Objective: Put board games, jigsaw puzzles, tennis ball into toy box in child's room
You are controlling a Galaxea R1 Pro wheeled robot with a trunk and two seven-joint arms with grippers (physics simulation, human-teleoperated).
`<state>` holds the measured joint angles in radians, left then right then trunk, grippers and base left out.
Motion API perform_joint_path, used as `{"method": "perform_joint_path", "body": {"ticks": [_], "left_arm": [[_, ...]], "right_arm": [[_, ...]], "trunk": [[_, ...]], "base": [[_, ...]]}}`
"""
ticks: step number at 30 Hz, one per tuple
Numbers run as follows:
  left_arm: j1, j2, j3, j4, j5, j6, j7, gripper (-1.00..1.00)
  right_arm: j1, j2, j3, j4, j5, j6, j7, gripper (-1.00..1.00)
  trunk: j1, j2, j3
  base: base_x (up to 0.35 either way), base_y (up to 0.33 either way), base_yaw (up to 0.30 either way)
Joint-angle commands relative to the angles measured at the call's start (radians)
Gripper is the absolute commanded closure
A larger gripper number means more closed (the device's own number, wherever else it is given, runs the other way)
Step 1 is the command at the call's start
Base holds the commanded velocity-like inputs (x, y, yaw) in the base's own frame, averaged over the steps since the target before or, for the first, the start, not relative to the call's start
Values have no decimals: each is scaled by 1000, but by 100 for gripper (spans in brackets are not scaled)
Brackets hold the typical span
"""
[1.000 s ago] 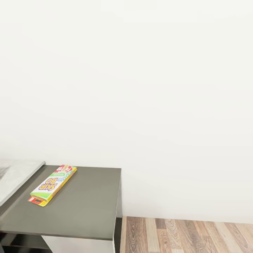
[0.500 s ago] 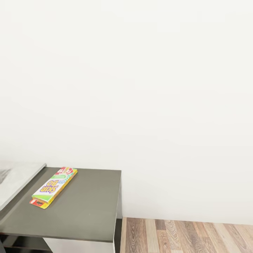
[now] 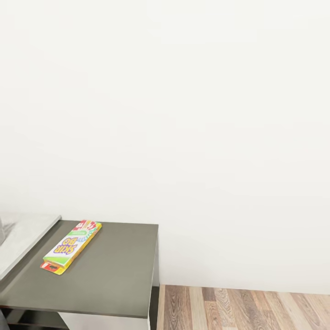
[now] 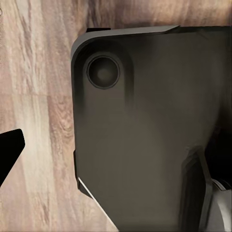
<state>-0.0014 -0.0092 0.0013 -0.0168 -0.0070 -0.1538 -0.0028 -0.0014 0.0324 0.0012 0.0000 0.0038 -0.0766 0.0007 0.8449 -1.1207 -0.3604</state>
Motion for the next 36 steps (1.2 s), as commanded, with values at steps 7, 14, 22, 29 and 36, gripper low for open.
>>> {"method": "perform_joint_path", "body": {"ticks": [7, 14, 22, 29, 36], "left_arm": [[0, 0, 0, 0, -1, -3, 0, -100], [0, 2, 0, 0, -1, -3, 0, -100], [0, 3, 0, -15, -1, 1, 0, -100], [0, 4, 1, -20, -1, 5, -1, -100], [-1, 4, 2, -35, 1, 8, -2, -100]], "right_arm": [[0, -7, -4, 0, -2, -4, 1, -100], [0, -14, -3, 0, -1, -5, 1, -100], [0, -12, -2, 0, -5, -15, 1, -100], [0, -12, -4, 0, -7, -29, 1, -100], [0, -12, -7, 0, -8, -30, 1, -100]], "trunk": [[-27, 49, 21], [-54, 98, 43], [-84, 154, 68], [-111, 203, 90], [-138, 252, 112]], "base": [[0, 0, 0], [0, 0, 0], [0, 0, 0], [0, 0, 0], [0, 0, 0]]}}
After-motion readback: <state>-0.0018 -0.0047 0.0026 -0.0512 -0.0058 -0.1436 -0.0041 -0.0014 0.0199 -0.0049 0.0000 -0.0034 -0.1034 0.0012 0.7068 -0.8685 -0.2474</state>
